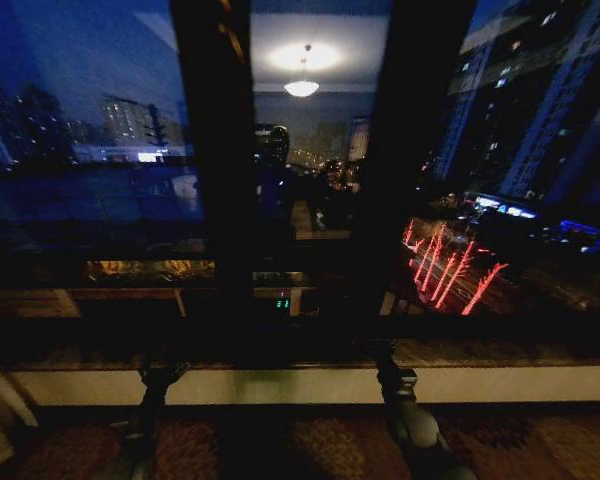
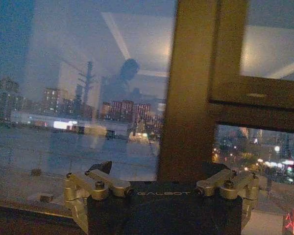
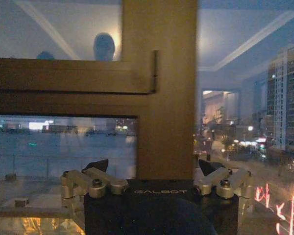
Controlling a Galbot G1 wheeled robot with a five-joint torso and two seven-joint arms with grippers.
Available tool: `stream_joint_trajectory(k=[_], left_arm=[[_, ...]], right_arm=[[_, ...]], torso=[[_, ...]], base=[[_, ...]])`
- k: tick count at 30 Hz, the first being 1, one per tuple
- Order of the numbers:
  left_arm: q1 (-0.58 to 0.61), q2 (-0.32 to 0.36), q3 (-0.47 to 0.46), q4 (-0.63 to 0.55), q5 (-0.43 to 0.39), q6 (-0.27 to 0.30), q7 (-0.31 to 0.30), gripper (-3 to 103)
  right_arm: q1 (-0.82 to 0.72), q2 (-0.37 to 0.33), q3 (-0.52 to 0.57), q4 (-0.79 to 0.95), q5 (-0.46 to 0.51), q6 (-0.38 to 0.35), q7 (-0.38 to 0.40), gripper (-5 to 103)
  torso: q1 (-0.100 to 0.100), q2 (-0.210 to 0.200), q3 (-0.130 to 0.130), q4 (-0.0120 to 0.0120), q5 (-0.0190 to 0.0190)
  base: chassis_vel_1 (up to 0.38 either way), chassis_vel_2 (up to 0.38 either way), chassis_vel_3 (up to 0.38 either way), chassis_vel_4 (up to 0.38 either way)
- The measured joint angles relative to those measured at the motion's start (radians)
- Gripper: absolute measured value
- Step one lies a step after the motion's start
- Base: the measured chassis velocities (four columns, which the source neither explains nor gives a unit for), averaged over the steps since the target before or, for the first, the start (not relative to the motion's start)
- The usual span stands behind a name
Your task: Open the curtains by pulling them apart, changing their state from closed to fully open.
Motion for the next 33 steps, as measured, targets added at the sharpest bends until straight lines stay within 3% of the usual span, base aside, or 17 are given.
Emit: stream_joint_trajectory(k=[12, 18, 20, 33], left_arm=[[0.000, 0.000, 0.000, 0.000, 0.000, 0.000, 0.000, 100], [0.000, 0.000, 0.000, 0.000, 0.000, 0.000, 0.000, 100], [0.000, 0.000, 0.000, 0.000, 0.000, 0.000, -0.001, 100], [0.000, 0.000, 0.000, 0.000, 0.000, 0.000, -0.001, 100]], right_arm=[[0.000, 0.000, 0.000, 0.000, 0.000, 0.000, 0.000, 100], [0.000, 0.000, 0.000, 0.000, 0.000, 0.000, 0.000, 100], [0.000, 0.000, 0.000, 0.000, 0.000, 0.000, 0.000, 100], [0.000, 0.000, 0.000, 0.000, 0.000, 0.000, 0.000, 100]], torso=[[0.000, 0.000, 0.000, -0.0003, 0.0006], [0.000, 0.000, 0.000, -0.0002, 0.0004], [0.000, 0.000, 0.000, 0.0002, -0.0013], [0.000, 0.000, 0.000, -0.0002, 0.0000]], base=[[-0.308, -0.302, 0.292, 0.293], [-0.017, -0.045, 0.043, 0.022], [0.000, 0.000, 0.000, 0.000], [-0.023, -0.009, 0.021, 0.024]])
